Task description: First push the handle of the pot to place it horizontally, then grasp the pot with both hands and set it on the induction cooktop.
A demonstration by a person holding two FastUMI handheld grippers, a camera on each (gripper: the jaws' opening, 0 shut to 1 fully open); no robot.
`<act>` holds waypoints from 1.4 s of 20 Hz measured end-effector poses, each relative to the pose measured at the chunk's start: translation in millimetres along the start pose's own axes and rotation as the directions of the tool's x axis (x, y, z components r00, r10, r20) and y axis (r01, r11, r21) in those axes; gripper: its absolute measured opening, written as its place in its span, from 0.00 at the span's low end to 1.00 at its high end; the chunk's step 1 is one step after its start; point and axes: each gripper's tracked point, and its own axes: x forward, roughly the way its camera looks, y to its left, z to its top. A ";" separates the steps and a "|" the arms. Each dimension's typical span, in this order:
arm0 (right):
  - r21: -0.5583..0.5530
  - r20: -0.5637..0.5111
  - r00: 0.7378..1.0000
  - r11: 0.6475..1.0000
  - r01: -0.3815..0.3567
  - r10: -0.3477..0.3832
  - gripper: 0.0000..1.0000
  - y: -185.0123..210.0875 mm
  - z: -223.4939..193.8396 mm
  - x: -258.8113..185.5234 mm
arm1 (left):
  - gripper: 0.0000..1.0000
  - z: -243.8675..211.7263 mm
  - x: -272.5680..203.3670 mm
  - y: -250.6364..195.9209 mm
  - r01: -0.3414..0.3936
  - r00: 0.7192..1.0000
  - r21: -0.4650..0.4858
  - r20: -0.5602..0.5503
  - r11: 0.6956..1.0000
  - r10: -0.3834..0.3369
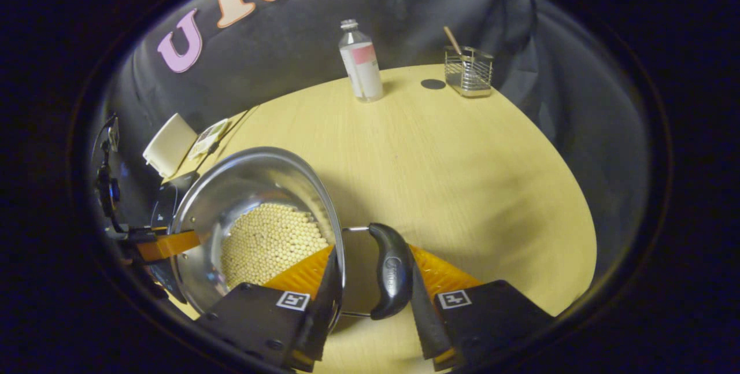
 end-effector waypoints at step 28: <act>0.070 -0.013 0.983 0.981 -0.182 0.183 0.45 110.3 6.4 -64.7 | 0.57 9.7 -107.6 83.5 -0.028 0.998 -0.068 0.055 0.997 0.032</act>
